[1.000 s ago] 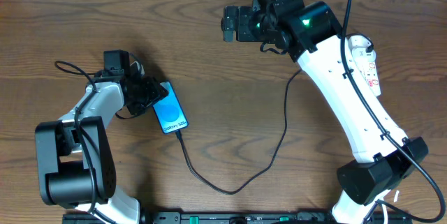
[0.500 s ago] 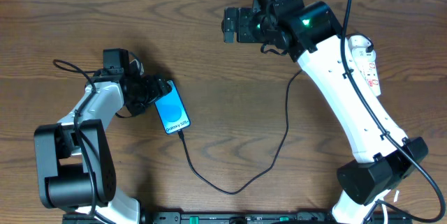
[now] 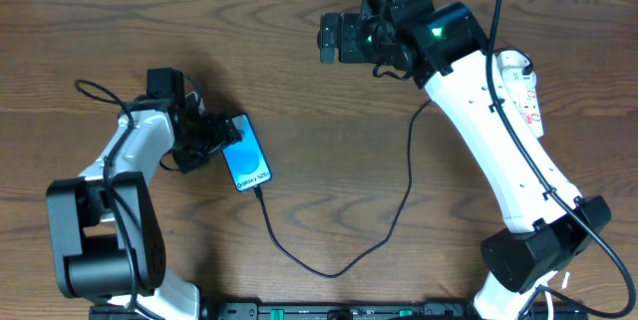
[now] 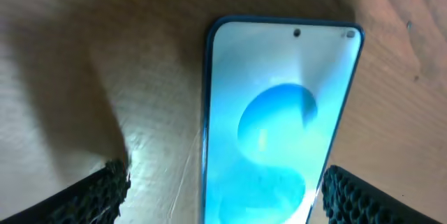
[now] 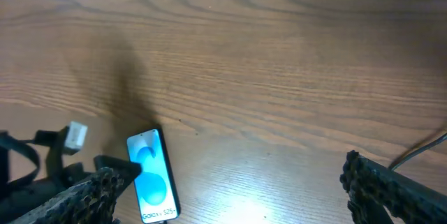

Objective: Plug charger to phone and switch on socket
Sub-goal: 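Release the phone and raise the left gripper above it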

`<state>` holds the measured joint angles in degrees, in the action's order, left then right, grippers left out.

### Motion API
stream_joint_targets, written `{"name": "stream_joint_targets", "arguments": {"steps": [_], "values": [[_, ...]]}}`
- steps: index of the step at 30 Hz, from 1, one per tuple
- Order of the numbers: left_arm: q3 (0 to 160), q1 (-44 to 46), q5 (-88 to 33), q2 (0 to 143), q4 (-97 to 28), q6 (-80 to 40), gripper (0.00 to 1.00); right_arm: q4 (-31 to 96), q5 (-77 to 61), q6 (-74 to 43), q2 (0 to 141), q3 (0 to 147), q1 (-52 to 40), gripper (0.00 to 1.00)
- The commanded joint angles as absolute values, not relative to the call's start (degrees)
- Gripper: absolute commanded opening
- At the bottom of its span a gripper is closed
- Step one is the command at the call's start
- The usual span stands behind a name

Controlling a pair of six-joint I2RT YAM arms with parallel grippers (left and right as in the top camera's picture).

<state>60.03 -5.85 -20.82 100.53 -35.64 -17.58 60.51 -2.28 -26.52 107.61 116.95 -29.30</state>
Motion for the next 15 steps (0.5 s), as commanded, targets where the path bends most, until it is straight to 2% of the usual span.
{"name": "stream_joint_targets", "arguments": {"steps": [1,9,15], "values": [[66.8,-6.0,-15.6,95.9,-41.1,-12.4,0.9,60.7,-1.4,-26.7,106.8,117.4,-29.7,0.99],[75.0,-6.0,-13.6,86.8,-57.6,-4.3,0.91,61.1,-1.4,-26.7,106.8,117.4,-29.7,0.99],[75.7,-5.8,-13.6,78.2,-63.0,0.0,0.91,61.1,-1.4,-26.7,106.8,117.4,-29.7,0.99]]}}
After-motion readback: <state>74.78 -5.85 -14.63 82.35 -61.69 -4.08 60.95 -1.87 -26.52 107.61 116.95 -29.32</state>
